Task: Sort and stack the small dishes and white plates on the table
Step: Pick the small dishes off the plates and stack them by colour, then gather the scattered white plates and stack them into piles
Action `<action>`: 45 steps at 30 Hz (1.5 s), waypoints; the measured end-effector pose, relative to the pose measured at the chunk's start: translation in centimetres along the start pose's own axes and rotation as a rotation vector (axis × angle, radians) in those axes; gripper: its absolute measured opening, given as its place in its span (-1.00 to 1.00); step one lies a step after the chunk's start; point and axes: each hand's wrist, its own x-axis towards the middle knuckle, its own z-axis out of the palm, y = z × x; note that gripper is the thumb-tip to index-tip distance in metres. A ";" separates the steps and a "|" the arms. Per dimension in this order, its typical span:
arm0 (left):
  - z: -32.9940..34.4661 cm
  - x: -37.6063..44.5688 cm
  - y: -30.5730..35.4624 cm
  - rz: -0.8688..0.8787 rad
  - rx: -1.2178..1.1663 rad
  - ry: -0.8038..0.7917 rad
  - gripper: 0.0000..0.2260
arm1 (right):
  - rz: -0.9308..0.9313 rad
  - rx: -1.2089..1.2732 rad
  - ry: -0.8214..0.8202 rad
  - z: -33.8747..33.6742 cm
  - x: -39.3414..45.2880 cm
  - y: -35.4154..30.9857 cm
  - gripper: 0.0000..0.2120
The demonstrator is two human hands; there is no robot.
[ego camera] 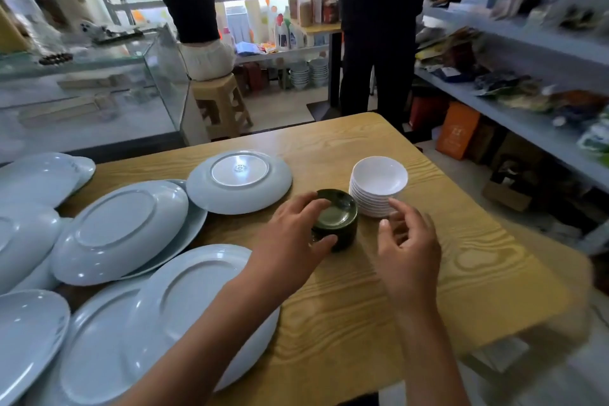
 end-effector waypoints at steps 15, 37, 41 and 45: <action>5.6 6.3 -0.6 0.064 0.063 0.090 -0.63 | -0.128 -0.329 -0.442 3.2 7.5 5.0 -0.52; 6.2 10.7 -0.1 -0.056 0.050 0.081 -0.43 | -0.016 -0.321 -0.304 6.1 8.1 4.9 -0.16; 3.5 4.8 1.9 -0.165 -0.047 0.042 -0.48 | 0.075 -0.333 -0.268 5.2 5.4 3.7 -0.14; 0.8 -2.5 1.8 -0.214 -0.137 0.080 -0.40 | 0.087 -0.320 -0.291 5.0 0.5 2.2 -0.17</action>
